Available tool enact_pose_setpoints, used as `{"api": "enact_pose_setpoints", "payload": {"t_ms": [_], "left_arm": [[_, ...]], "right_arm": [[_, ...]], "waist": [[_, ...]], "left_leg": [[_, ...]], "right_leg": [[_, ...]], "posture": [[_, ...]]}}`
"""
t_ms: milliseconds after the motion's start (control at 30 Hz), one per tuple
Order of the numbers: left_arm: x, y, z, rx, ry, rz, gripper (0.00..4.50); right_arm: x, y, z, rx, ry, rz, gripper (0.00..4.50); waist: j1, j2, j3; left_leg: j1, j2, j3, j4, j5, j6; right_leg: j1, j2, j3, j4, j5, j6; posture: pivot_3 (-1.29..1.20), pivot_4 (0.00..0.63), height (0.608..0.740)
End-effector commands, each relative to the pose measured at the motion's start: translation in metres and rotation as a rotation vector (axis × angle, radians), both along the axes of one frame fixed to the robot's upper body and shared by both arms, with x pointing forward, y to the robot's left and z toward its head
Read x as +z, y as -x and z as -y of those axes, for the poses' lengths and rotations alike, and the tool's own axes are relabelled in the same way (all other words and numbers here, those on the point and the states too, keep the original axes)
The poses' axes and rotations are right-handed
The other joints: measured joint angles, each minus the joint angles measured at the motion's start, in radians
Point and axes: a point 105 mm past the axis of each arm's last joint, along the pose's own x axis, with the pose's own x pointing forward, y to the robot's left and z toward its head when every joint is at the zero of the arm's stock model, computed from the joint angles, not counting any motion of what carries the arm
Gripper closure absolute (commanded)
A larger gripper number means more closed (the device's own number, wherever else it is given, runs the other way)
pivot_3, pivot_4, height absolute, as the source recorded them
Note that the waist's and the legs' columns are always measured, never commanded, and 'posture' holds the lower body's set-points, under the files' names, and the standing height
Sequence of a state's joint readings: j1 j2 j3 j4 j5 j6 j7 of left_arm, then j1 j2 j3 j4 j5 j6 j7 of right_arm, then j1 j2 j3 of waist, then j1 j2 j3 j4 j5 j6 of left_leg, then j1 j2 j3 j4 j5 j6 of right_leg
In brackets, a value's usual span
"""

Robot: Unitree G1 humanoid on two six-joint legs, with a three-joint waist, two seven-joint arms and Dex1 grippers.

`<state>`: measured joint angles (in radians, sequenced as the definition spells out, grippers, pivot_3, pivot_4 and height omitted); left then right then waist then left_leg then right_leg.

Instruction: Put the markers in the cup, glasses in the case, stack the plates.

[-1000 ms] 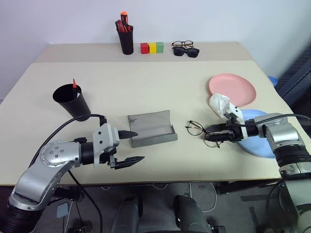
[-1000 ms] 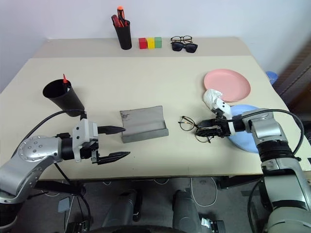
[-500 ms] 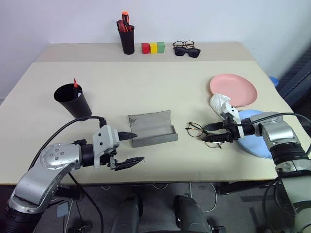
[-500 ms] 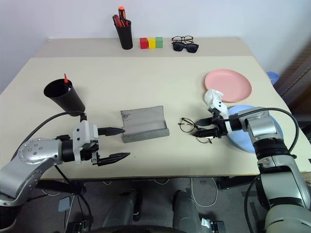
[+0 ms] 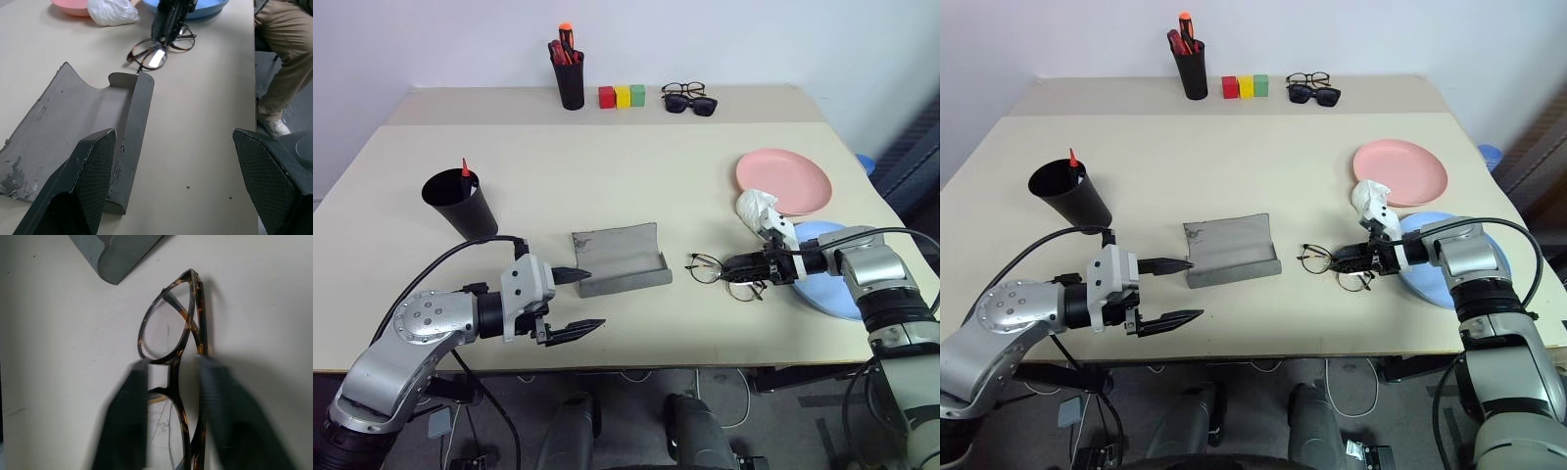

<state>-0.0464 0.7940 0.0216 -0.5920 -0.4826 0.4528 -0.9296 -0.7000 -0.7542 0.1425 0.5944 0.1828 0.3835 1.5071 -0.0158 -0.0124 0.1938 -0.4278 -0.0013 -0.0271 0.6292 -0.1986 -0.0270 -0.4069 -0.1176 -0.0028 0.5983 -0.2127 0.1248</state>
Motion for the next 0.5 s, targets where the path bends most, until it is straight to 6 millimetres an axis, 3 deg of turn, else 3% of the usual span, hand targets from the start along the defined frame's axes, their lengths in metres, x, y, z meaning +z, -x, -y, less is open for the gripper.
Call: {"api": "enact_pose_setpoints", "payload": {"t_ms": [33,233,500], "left_arm": [[0.009,0.0,0.0,-0.005,-0.003,0.047,0.6],[0.009,-0.001,0.0,-0.003,-0.002,0.049,0.6],[0.01,0.004,0.001,-0.025,0.025,0.048,0.6]], "right_arm": [[0.009,-0.007,0.003,-0.019,0.021,0.049,4.49],[0.016,-0.01,0.001,-0.015,0.008,0.085,4.49],[0.074,-0.019,-0.048,0.103,-0.148,0.238,4.49]], "waist": [[-0.003,-0.001,0.0],[-0.002,-0.001,0.0],[-0.006,0.001,0.001]], "left_leg": [[0.001,0.0,0.0,0.0,0.0,0.0],[0.001,0.0,0.0,0.0,0.0,0.0],[0.0,0.0,0.0,-0.001,0.0,0.0]], "right_leg": [[0.001,0.0,0.0,0.0,0.0,0.0],[0.001,0.0,0.0,0.0,0.0,0.0],[-0.001,0.0,0.001,0.001,0.0,0.0]], "posture": [[0.0,0.15,0.74],[0.0,0.15,0.74],[0.0,0.15,0.74]]}}
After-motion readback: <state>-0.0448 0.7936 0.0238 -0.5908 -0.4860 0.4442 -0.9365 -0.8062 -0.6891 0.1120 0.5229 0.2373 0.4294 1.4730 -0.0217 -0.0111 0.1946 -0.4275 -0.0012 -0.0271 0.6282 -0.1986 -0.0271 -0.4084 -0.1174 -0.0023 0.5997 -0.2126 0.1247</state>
